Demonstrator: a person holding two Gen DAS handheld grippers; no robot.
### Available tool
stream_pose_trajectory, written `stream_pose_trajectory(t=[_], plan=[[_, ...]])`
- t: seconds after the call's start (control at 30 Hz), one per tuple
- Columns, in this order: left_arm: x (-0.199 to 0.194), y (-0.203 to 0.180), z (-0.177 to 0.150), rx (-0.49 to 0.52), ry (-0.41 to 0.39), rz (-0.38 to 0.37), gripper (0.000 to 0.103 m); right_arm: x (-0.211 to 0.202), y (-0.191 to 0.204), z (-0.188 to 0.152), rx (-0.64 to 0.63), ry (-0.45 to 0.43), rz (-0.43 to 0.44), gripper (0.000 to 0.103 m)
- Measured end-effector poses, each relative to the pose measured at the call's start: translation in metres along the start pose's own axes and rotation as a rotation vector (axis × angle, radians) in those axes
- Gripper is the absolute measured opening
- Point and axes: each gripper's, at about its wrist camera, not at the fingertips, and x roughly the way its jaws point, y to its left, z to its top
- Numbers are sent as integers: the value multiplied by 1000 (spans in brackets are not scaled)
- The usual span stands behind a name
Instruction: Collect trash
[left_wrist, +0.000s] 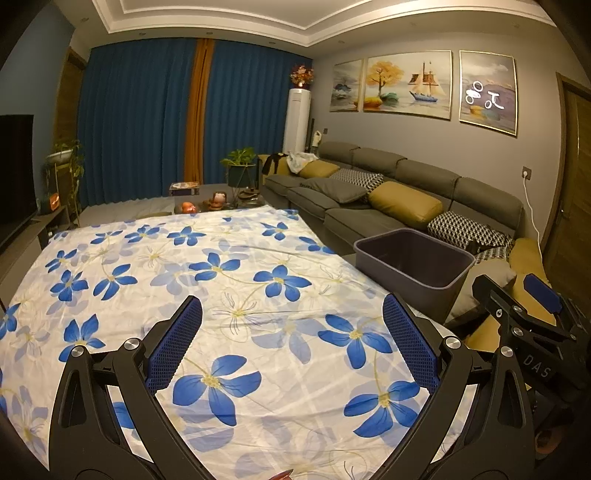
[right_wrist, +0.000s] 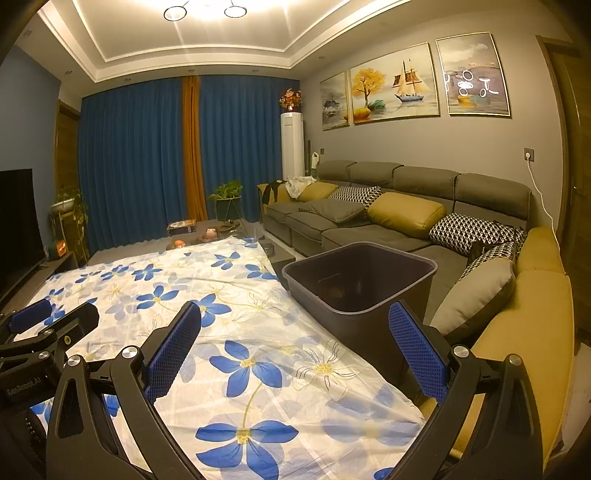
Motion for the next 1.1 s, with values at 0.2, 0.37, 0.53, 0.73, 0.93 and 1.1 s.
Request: stream_pose_trajectory(t=[0.2,0.37,0.53,0.73,0.93,1.1], plan=[[-2,1,1,-2,-4,2,96,0,0,0,-1,0,2,98],[-3,1,1,-1,-4,2,96,0,0,-1,-1,1,4,98],[-3,1,1,-2,-5,1,96,0,1,-1,0,-1,4,98],[-3,1,1,-2,-5,2,96,0,0,-1,-1,0,4,98],[-3,1,1,0,-5,0,96,1,1,-1,-1,0,6,98],[-3,1,1,-2,-5,1,96,1,2,-1,0,-1,5,98]])
